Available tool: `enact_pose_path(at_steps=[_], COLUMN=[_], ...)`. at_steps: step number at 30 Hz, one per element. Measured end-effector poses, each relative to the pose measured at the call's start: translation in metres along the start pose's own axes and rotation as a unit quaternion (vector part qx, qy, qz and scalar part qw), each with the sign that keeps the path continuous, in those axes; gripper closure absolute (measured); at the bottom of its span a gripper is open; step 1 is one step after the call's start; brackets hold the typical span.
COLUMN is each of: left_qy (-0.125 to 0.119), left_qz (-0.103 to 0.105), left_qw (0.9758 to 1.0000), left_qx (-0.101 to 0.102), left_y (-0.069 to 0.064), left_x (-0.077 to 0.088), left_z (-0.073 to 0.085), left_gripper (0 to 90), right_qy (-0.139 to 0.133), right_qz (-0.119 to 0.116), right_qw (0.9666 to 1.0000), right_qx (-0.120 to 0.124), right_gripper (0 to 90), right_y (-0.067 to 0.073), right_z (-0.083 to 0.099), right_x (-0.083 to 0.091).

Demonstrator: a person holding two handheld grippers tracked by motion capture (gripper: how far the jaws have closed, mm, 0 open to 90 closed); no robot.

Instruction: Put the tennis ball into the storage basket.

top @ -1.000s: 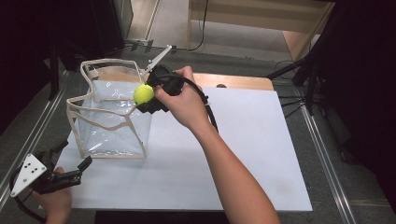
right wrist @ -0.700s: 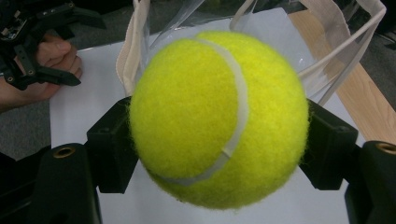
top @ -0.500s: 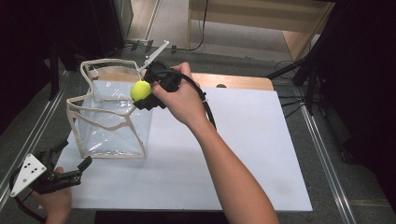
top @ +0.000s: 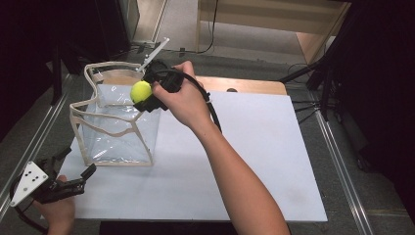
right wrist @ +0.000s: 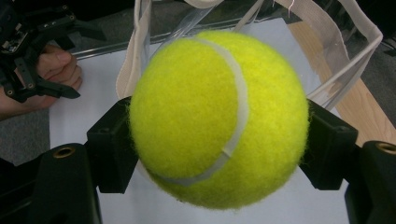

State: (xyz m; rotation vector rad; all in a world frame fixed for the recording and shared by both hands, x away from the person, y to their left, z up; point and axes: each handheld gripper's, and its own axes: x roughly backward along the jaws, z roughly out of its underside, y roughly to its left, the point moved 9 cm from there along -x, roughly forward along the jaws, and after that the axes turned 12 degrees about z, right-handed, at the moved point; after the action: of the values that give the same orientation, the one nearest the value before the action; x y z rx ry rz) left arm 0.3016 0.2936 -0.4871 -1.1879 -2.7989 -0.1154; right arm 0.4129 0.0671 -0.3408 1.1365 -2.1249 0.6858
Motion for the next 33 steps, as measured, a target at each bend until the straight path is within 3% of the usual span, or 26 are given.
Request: enact_pose_path(at_steps=[23,33], left_qy=[-0.003,-0.005], left_qz=[0.001,0.003], left_qw=[1.0000,1.0000], left_qx=[0.002,0.002], left_y=[0.000,0.000], left_x=[0.000,0.000], left_z=[-0.001,-0.001], left_gripper=[5.3,5.3], right_qy=[-0.002,0.009], right_qz=[-0.008,-0.009], right_qw=[0.9999,0.9999], right_qx=[0.013,0.009], right_gripper=[23.6,23.6], right_y=[0.005,0.008], right_z=[-0.018,-0.019], right_x=[-0.015,-0.023])
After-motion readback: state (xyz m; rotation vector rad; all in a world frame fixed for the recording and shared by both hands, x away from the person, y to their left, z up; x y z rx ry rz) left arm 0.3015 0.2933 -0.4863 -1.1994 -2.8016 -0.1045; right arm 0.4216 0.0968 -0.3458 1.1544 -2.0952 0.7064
